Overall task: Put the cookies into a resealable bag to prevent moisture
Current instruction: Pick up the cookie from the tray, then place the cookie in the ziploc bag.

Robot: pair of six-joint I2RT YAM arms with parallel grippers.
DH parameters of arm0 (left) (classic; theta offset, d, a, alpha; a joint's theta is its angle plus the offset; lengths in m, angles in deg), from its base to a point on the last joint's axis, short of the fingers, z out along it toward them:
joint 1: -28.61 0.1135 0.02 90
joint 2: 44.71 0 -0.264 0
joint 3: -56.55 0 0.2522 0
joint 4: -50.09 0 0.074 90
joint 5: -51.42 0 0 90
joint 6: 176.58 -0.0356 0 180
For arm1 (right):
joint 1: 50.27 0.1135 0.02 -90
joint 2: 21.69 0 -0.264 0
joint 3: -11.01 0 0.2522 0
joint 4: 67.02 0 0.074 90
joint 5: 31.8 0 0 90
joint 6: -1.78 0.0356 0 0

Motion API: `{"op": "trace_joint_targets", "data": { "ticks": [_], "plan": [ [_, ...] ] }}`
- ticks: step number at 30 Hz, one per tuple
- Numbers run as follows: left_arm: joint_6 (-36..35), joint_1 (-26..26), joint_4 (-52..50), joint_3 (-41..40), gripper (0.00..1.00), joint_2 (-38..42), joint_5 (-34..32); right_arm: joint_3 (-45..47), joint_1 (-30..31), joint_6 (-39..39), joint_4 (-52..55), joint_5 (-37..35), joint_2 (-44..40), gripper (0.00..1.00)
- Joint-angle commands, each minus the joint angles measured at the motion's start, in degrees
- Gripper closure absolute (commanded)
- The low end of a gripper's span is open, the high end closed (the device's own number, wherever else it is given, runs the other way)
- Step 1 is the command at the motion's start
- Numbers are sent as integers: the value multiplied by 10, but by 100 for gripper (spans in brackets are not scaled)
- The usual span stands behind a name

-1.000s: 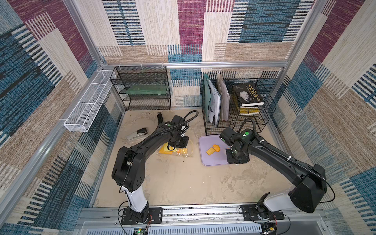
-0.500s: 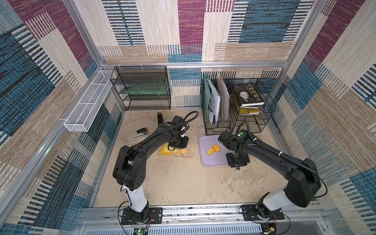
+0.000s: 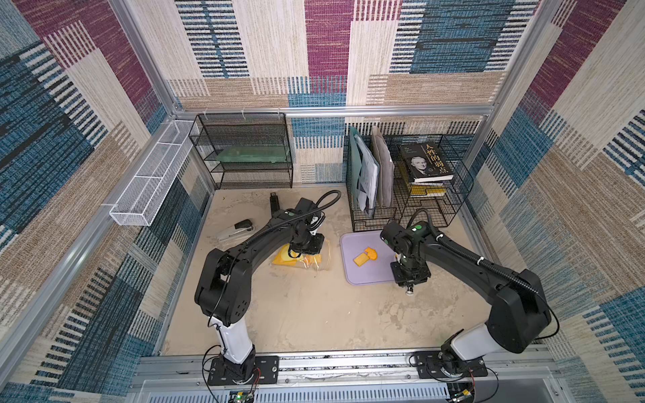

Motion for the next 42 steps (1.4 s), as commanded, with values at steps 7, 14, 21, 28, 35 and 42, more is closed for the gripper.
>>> {"op": "trace_joint_targets", "data": {
  "ticks": [7,14,21,28,35,42],
  "plan": [
    [-10,1,-4,7,100,-2,5,0,6,-28,-87,15,5,72],
    [-11,1,-10,12,100,-3,4,-9,11,-14,-68,-10,-26,76],
    [-14,0,-16,21,100,-10,10,-18,32,-22,-51,-5,-66,76],
    [-11,-2,-16,29,100,-14,26,-21,98,-40,-74,26,-88,76],
    [-14,-3,-23,38,100,-12,35,-31,161,-63,-140,90,-72,75],
    [-26,-4,-41,44,100,-8,34,-37,171,-93,-222,137,-15,75]
  ]
}}
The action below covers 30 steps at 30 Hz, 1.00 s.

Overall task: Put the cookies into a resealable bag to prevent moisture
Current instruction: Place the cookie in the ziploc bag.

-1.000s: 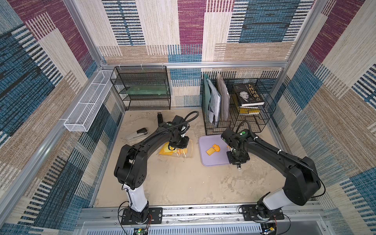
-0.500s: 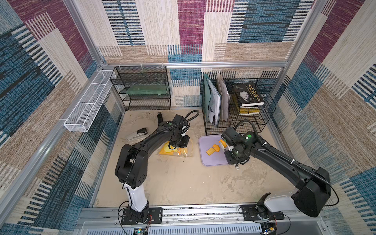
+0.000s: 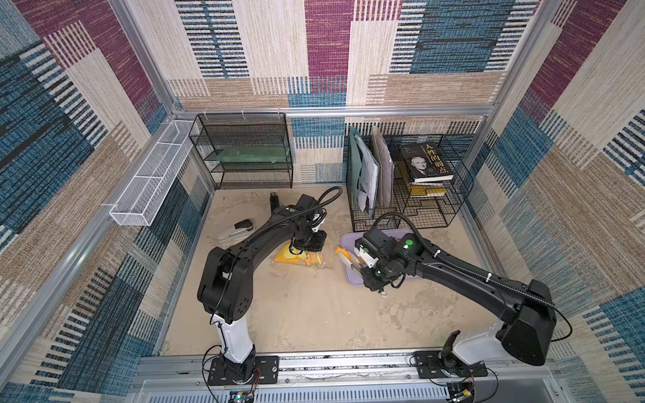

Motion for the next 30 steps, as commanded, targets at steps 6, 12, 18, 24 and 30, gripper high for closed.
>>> {"op": "trace_joint_targets", "data": {
  "ticks": [6,12,18,24,30],
  "plan": [
    [-37,-1,-30,7,100,9,9,-43,2,-57,-97,52,74,75],
    [-51,-1,-32,4,100,11,21,-71,-3,-91,-120,71,125,74],
    [-53,-1,-35,7,100,16,5,-77,-19,-102,-132,78,147,65],
    [-40,2,-35,13,100,2,-29,-50,-28,-104,-127,78,90,61],
    [-20,6,-37,30,100,-21,-59,0,-31,-86,-100,57,0,65]
  ]
}}
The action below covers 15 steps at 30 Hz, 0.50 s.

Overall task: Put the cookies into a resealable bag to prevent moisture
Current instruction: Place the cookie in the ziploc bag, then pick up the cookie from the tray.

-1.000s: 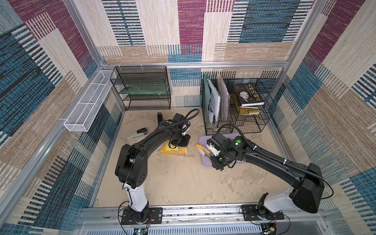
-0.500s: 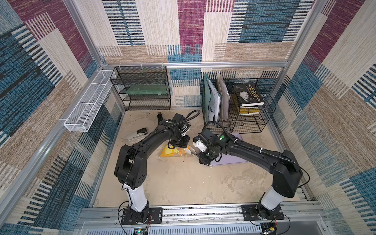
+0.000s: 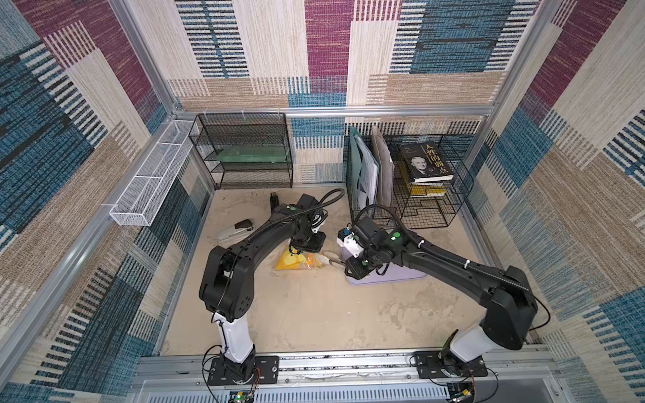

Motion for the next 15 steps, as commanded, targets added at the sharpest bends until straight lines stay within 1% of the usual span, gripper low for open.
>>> {"op": "trace_joint_targets", "data": {
  "ticks": [1,7,9,11,13,15],
  "plan": [
    [13,4,-3,10,100,-9,-31,21,-3,15,16,-13,-49,65],
    [21,6,-5,20,100,-18,-46,51,-22,69,63,-61,-143,66],
    [22,7,-6,20,100,-19,-48,59,-43,90,77,-83,-178,66],
    [21,7,-5,20,100,-18,-47,70,-64,104,85,-121,-209,66],
    [22,7,-6,19,100,-15,-46,76,-105,110,90,-149,-232,65],
    [21,8,-6,19,100,-12,-41,71,-154,113,103,-161,-233,65]
  ]
}}
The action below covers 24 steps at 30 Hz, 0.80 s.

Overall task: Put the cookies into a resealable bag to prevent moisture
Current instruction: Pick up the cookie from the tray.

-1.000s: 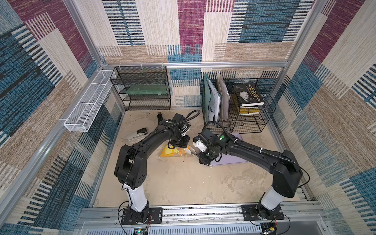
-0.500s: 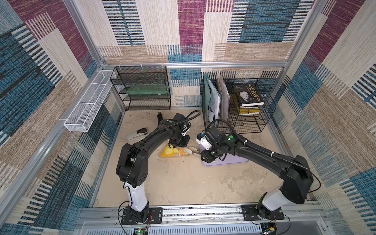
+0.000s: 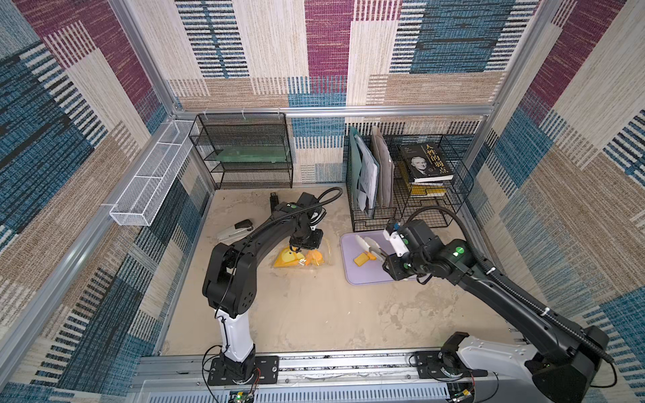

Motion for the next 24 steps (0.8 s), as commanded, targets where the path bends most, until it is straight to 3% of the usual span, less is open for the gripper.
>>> {"op": "trace_joint_targets", "data": {
  "ticks": [1,11,15,24],
  "plan": [
    [4,1,-5,4,100,5,4,-4,-54,17,16,-63,-1,64],
    [-1,1,-5,-17,100,26,3,-43,-101,29,22,-143,147,63],
    [-4,1,-6,-24,100,28,1,-74,-91,27,35,-176,214,62],
    [-6,1,-5,-25,100,23,-1,-58,-97,15,25,-120,245,60]
  ]
}}
